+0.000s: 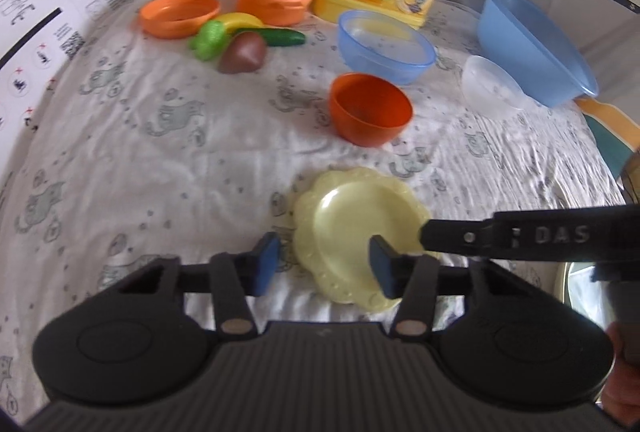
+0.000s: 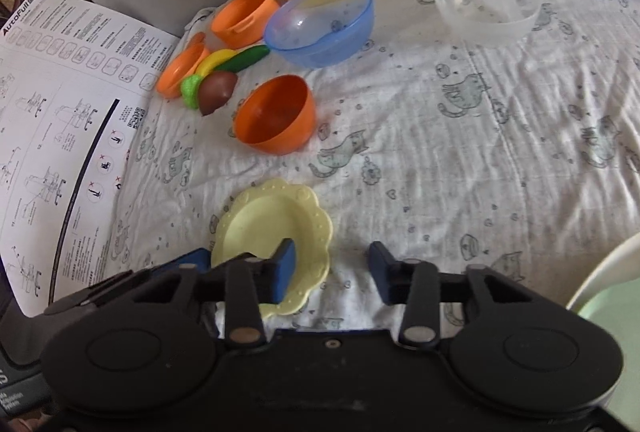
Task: Organize plates and bowls
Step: 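Move to the yellow scalloped plate and grasp its rim with both grippers, then carry the yellow plate onto the green tray and open both grippers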
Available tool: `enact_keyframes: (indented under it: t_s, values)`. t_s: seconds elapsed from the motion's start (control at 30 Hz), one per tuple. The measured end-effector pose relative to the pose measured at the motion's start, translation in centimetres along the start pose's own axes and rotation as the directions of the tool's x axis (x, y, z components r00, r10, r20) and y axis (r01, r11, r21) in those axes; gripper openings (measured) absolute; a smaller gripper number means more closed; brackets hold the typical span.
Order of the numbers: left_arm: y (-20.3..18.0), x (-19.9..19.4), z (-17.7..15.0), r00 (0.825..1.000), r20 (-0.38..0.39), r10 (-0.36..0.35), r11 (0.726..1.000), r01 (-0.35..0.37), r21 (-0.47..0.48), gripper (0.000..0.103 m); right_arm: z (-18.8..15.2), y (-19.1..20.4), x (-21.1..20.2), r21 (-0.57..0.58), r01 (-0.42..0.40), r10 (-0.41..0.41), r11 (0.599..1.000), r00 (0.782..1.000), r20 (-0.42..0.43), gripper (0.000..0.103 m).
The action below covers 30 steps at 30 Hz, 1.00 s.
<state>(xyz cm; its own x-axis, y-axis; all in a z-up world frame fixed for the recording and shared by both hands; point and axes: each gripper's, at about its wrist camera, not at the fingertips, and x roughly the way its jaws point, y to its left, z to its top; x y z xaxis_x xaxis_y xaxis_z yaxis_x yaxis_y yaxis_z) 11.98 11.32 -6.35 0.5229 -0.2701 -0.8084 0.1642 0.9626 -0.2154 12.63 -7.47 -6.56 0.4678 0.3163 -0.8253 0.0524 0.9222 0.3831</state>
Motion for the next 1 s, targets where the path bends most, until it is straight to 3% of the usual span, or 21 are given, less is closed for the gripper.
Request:
enact_keyframes:
  t_s: [0.1,0.43,0.57,1.0]
  values:
    - [-0.1,-0.1,-0.1,1.000,-0.003,-0.024,1.000,0.024,0.002,0.039,-0.1,0.1,0.3,-0.007,-0.024,0.024,1.000,1.000,-0.007,0.019]
    - [-0.4,-0.1,-0.4,1.000,0.012,0.000,1.000,0.000,0.030,0.042,0.0,0.0,1.1,-0.024,-0.040,0.041,0.999,0.999,0.013,0.017]
    - [-1.4,-0.1,-0.5,0.999,0.014,0.043,0.998,-0.043,0.052,0.039,0.0,0.6,0.9,-0.036,-0.014,0.014,0.999,1.000,0.013,0.019]
    - [-3.4,-3.2,-0.7,0.999,0.030,0.042,0.998,-0.043,0.036,0.037,-1.2,0.5,-3.0,-0.055,-0.008,0.012,0.998,0.998,0.069,0.019]
